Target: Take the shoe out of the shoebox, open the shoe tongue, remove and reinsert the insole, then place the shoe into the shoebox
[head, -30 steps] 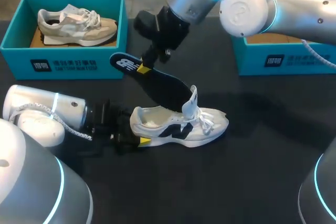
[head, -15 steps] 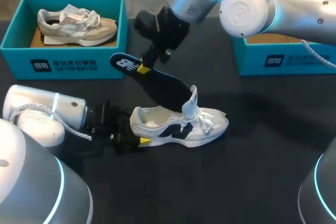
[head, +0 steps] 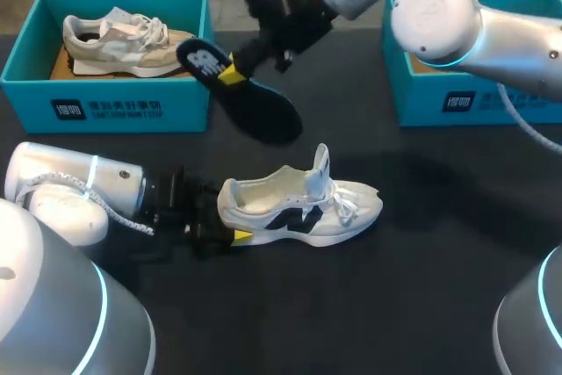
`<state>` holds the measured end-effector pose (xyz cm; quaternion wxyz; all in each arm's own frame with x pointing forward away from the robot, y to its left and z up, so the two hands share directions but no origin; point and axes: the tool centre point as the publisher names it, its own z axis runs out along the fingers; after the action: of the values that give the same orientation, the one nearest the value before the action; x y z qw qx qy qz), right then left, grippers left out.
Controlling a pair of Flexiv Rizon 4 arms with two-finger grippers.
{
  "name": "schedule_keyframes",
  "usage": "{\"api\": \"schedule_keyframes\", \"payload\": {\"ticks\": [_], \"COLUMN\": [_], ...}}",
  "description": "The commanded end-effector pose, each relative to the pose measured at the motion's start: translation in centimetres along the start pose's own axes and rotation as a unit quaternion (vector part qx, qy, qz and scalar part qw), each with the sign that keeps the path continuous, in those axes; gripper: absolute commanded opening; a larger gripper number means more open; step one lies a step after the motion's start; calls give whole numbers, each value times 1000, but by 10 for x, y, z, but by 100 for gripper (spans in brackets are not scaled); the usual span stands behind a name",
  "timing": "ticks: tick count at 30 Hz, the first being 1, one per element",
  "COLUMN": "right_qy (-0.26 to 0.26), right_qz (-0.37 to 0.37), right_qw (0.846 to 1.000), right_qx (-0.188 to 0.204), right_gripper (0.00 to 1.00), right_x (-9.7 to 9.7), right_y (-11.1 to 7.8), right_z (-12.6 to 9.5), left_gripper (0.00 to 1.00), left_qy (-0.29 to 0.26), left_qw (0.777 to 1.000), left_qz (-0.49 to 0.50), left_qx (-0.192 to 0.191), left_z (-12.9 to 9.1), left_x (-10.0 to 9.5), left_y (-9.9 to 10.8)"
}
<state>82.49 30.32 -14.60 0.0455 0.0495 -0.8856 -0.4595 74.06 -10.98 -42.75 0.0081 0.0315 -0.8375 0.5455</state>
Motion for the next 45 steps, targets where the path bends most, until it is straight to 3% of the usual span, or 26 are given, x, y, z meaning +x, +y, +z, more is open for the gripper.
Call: {"api": "schedule_keyframes", "payload": {"ticks": [1, 13, 23, 29, 45], "right_qy": [3, 25, 32, 32, 34], "right_qz": [-4, 18, 41, 40, 37], "right_qw": [999, 994, 979, 979, 978], "right_qx": [-52, -107, -196, -198, -203], "right_gripper": [0, 0, 0, 0, 0], "right_x": [12, 35, 68, 80, 80], "right_y": [7, 47, 74, 81, 80], "right_z": [-21, -55, -77, -80, -80], "left_gripper": [0, 0, 0, 0, 0], "left_qy": [0, 0, 0, 0, 0], "left_qw": [1000, 1000, 1000, 1000, 1000], "left_qz": [0, 0, 0, 0, 0], "left_qx": [-1, -1, -1, -1, -1], "left_z": [3, 3, 3, 3, 3], "left_x": [-1, -1, -1, -1, -1], "left_y": [4, 4, 4, 4, 4]}}
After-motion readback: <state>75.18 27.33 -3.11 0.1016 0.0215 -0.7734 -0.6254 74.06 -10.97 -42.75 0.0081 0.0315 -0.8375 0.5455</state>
